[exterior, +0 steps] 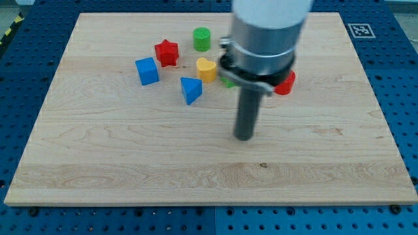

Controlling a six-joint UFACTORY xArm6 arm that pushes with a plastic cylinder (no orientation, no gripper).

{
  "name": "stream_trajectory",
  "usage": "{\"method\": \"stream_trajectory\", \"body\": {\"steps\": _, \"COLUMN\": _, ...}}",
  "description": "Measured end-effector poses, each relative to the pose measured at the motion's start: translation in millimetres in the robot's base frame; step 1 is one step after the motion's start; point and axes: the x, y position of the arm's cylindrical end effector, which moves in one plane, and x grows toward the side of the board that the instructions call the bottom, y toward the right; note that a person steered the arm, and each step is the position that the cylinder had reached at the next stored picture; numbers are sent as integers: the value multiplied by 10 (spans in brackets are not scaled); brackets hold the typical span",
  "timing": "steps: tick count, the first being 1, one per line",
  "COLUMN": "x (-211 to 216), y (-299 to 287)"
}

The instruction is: Move the triangle below the green star

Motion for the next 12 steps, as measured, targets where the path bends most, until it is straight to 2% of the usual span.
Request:
{"method": "stream_trajectory", "body": {"steps": 2, "x": -133, "y": -1492}}
{"method": "stream_trajectory", "body": {"steps": 3, "x": -588, "y": -1608}}
{"method": "stream_trajectory", "body": {"steps": 5, "x": -876, "y": -1344}}
{"method": "stream_trajectory", "body": {"steps": 7, "x": -1352, "y": -1107}}
{"method": "stream_trajectory", "body": {"steps": 8, "x": -1349, "y": -903}}
{"method": "stream_trajectory", "body": {"steps": 10, "x": -872, "y": -837}}
{"method": "stream_trajectory", "body": {"steps": 12, "x": -627, "y": -826}}
